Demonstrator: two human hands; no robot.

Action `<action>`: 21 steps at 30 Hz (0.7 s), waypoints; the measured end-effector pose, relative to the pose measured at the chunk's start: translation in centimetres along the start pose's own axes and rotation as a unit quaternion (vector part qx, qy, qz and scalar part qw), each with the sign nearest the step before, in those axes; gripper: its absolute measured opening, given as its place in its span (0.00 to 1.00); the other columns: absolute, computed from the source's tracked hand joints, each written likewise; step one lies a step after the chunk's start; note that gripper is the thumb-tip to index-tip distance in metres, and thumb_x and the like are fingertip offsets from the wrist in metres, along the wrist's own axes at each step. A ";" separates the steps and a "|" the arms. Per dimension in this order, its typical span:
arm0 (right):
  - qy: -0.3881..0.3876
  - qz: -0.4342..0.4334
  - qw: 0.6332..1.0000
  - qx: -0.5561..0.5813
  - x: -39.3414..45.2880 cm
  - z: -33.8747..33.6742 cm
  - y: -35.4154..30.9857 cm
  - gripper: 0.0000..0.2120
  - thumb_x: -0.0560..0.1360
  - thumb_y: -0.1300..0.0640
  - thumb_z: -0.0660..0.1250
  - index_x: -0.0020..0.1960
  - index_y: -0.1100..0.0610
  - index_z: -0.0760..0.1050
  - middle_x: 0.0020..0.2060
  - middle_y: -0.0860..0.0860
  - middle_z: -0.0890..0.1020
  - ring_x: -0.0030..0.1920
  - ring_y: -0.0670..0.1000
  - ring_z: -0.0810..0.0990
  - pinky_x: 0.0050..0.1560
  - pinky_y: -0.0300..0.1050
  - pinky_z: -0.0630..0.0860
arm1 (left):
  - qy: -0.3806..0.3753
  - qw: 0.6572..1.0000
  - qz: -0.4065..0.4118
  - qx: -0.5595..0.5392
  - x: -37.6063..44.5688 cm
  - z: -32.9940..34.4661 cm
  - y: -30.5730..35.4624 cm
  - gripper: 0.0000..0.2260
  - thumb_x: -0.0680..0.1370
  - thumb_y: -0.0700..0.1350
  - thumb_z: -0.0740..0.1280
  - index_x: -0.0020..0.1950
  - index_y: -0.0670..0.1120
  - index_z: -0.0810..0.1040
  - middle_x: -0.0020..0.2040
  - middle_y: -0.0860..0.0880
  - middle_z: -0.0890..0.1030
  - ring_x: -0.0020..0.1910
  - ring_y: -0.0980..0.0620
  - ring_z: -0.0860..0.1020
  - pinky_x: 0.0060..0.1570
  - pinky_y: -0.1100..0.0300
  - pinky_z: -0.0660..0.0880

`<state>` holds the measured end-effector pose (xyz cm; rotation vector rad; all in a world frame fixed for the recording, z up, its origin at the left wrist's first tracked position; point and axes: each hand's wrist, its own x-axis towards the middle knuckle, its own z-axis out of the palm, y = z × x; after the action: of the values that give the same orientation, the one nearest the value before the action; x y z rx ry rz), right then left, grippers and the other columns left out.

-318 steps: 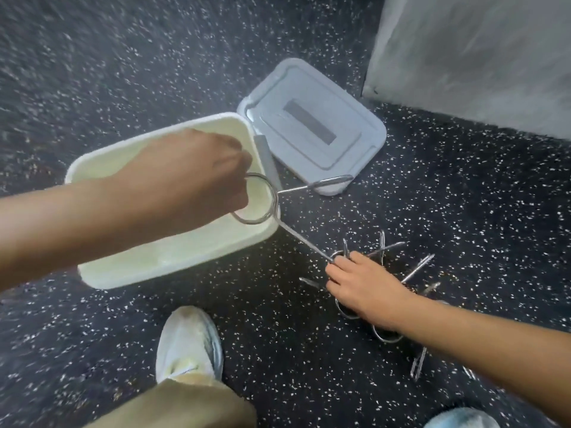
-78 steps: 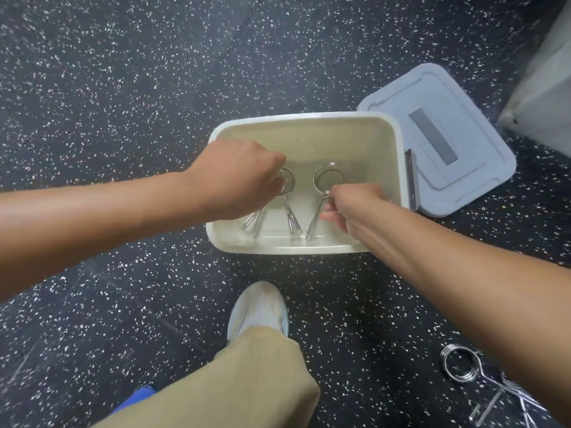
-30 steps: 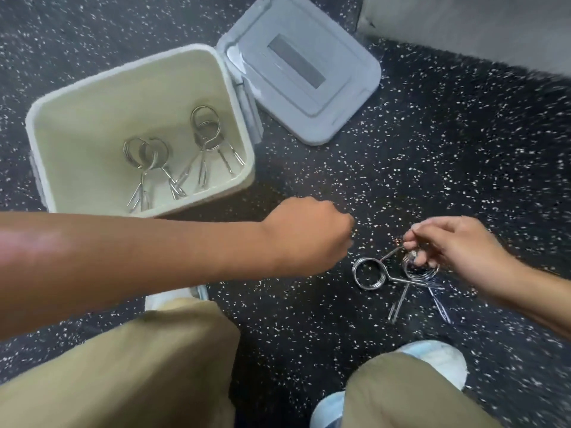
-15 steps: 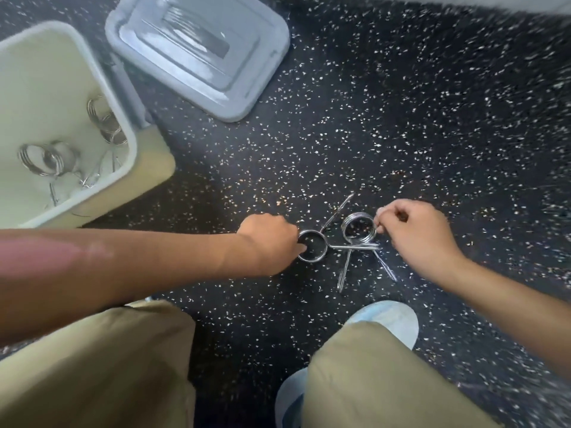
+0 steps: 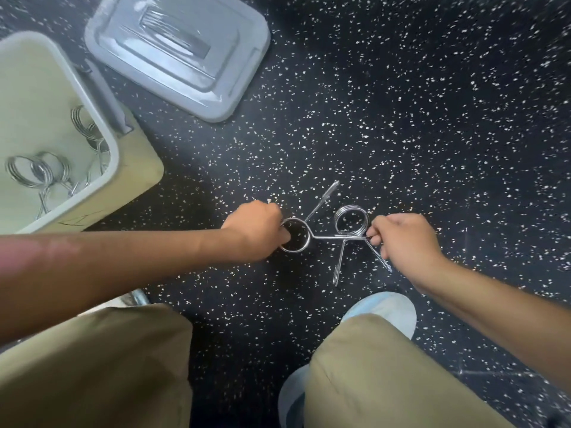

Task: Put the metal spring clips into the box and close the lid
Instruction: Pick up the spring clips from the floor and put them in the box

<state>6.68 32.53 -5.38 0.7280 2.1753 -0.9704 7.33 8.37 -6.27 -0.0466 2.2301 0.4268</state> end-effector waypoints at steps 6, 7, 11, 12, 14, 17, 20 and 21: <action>-0.071 0.132 0.989 0.007 -0.6 2.1 0.4 0.20 0.80 0.51 0.61 0.38 0.62 0.82 0.37 0.56 0.87 0.25 0.51 0.74 0.19 0.36 0.63 | 0.043 0.998 0.034 0.038 -1.6 -1.8 -3.2 0.17 0.74 0.46 0.63 0.27 0.44 0.64 0.26 0.47 0.68 0.28 0.44 0.68 0.29 0.58 0.66; -0.097 0.159 0.982 0.008 -0.7 2.5 0.1 0.21 0.80 0.49 0.61 0.41 0.63 0.82 0.38 0.56 0.87 0.25 0.51 0.74 0.21 0.36 0.62 | 0.053 0.997 0.040 0.048 -1.9 -2.1 -3.6 0.17 0.74 0.46 0.63 0.28 0.44 0.63 0.26 0.46 0.68 0.28 0.44 0.68 0.29 0.58 0.65; -0.118 0.212 0.969 0.039 -0.7 3.9 -1.1 0.22 0.81 0.47 0.60 0.45 0.64 0.80 0.40 0.57 0.87 0.25 0.50 0.75 0.24 0.39 0.63 | 0.083 0.991 0.068 0.076 -3.3 -3.2 -4.9 0.16 0.74 0.47 0.62 0.29 0.43 0.64 0.26 0.46 0.68 0.28 0.42 0.68 0.29 0.57 0.64; -0.109 0.218 0.969 0.042 -0.7 4.3 -1.3 0.21 0.81 0.47 0.60 0.44 0.64 0.80 0.39 0.57 0.86 0.24 0.50 0.75 0.24 0.38 0.63 | 0.089 0.990 0.074 0.082 -3.7 -3.4 -5.0 0.15 0.74 0.47 0.62 0.30 0.43 0.64 0.26 0.46 0.68 0.28 0.42 0.68 0.29 0.57 0.63; -0.081 0.226 0.970 0.043 -0.7 4.9 -1.4 0.21 0.81 0.48 0.60 0.44 0.64 0.79 0.35 0.56 0.85 0.23 0.50 0.73 0.21 0.37 0.61 | 0.102 0.986 0.090 0.094 -4.4 -3.8 -5.2 0.13 0.73 0.47 0.62 0.31 0.43 0.65 0.26 0.46 0.67 0.29 0.42 0.67 0.28 0.57 0.61; -0.058 0.227 0.971 0.043 -0.6 5.3 -1.1 0.21 0.81 0.49 0.59 0.43 0.65 0.80 0.32 0.55 0.83 0.21 0.49 0.70 0.18 0.34 0.60 | 0.124 0.978 0.118 0.118 -5.4 -4.4 -5.6 0.11 0.73 0.48 0.61 0.33 0.43 0.68 0.27 0.46 0.69 0.30 0.40 0.70 0.30 0.56 0.63; -0.051 0.200 0.978 0.025 -0.7 5.1 -1.1 0.20 0.80 0.51 0.60 0.42 0.65 0.81 0.33 0.57 0.85 0.21 0.50 0.70 0.19 0.35 0.60 | 0.145 0.974 0.132 0.114 -6.3 -5.3 -6.4 0.11 0.72 0.48 0.60 0.34 0.42 0.71 0.27 0.45 0.72 0.29 0.40 0.73 0.29 0.56 0.66; -0.046 0.181 0.982 0.015 -0.9 5.0 -1.4 0.20 0.80 0.51 0.61 0.42 0.65 0.81 0.35 0.58 0.86 0.22 0.50 0.71 0.19 0.36 0.61 | 0.153 0.973 0.135 0.111 -6.7 -5.7 -6.7 0.11 0.72 0.48 0.60 0.34 0.42 0.71 0.27 0.45 0.73 0.29 0.40 0.73 0.29 0.56 0.66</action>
<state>7.89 27.63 -6.76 1.0282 1.8652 -0.8296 8.52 -0.46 0.21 0.3330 2.5890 0.3283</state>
